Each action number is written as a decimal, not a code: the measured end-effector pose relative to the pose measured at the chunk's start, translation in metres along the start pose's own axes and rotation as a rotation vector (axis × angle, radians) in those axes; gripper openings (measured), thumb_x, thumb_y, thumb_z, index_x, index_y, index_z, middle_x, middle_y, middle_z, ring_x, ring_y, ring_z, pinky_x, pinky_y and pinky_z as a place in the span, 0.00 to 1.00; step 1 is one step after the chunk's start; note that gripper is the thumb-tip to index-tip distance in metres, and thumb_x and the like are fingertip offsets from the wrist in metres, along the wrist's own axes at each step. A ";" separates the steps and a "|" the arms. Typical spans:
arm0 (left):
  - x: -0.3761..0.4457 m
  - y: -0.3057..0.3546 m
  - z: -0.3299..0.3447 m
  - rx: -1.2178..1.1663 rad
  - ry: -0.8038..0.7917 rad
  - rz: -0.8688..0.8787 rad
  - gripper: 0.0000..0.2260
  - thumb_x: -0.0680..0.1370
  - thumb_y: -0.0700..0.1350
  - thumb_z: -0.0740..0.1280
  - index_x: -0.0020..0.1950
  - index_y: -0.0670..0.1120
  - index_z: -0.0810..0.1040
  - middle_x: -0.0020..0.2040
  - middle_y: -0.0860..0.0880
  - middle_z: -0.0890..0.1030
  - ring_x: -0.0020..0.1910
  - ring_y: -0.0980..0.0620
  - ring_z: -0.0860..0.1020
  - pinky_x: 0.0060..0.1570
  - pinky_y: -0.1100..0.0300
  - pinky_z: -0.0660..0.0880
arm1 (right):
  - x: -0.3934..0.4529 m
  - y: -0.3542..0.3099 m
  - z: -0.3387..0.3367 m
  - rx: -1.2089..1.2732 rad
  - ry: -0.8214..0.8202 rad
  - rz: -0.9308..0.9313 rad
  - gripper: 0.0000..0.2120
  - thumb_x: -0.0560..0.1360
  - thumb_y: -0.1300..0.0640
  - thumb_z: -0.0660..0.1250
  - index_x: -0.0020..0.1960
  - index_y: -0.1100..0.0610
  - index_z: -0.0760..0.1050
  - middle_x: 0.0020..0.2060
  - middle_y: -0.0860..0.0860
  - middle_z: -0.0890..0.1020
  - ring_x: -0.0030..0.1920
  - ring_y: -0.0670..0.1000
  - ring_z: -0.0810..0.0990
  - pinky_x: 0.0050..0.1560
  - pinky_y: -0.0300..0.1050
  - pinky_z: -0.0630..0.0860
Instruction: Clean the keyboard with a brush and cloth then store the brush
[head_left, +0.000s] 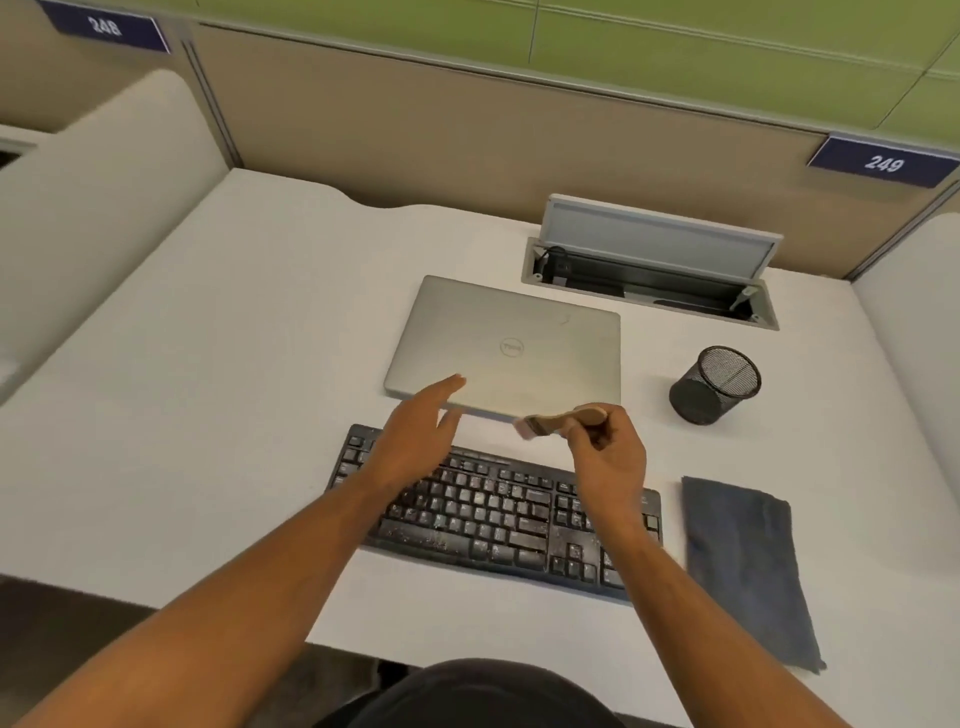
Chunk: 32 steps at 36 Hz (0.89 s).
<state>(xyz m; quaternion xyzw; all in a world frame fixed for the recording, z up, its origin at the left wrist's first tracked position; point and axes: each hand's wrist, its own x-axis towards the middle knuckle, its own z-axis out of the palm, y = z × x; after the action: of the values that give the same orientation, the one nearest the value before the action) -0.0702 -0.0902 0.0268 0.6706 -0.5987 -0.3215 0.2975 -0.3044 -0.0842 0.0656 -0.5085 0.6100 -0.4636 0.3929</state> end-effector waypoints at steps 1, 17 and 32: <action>-0.005 -0.007 -0.005 -0.010 0.027 -0.020 0.20 0.86 0.45 0.61 0.78 0.53 0.69 0.76 0.57 0.70 0.73 0.59 0.67 0.71 0.64 0.60 | -0.001 -0.002 0.005 0.011 -0.014 0.009 0.07 0.79 0.64 0.70 0.50 0.53 0.78 0.43 0.42 0.84 0.46 0.43 0.82 0.50 0.40 0.79; -0.049 -0.096 -0.064 -0.047 0.275 -0.151 0.13 0.84 0.41 0.62 0.67 0.49 0.78 0.62 0.56 0.79 0.57 0.59 0.77 0.59 0.61 0.75 | -0.013 -0.020 0.085 -0.052 -0.217 0.126 0.06 0.80 0.57 0.69 0.56 0.53 0.82 0.51 0.39 0.84 0.53 0.46 0.84 0.62 0.55 0.81; -0.055 -0.146 -0.070 0.093 0.227 -0.025 0.13 0.84 0.41 0.62 0.67 0.45 0.80 0.56 0.52 0.77 0.55 0.55 0.76 0.57 0.61 0.74 | -0.018 -0.046 0.143 -0.063 -0.330 0.055 0.06 0.81 0.57 0.68 0.52 0.48 0.83 0.54 0.45 0.85 0.53 0.48 0.83 0.62 0.54 0.80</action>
<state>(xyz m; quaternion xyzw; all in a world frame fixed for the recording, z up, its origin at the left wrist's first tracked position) 0.0703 -0.0192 -0.0407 0.7230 -0.5672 -0.2192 0.3279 -0.1535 -0.0923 0.0731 -0.5729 0.5650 -0.3434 0.4843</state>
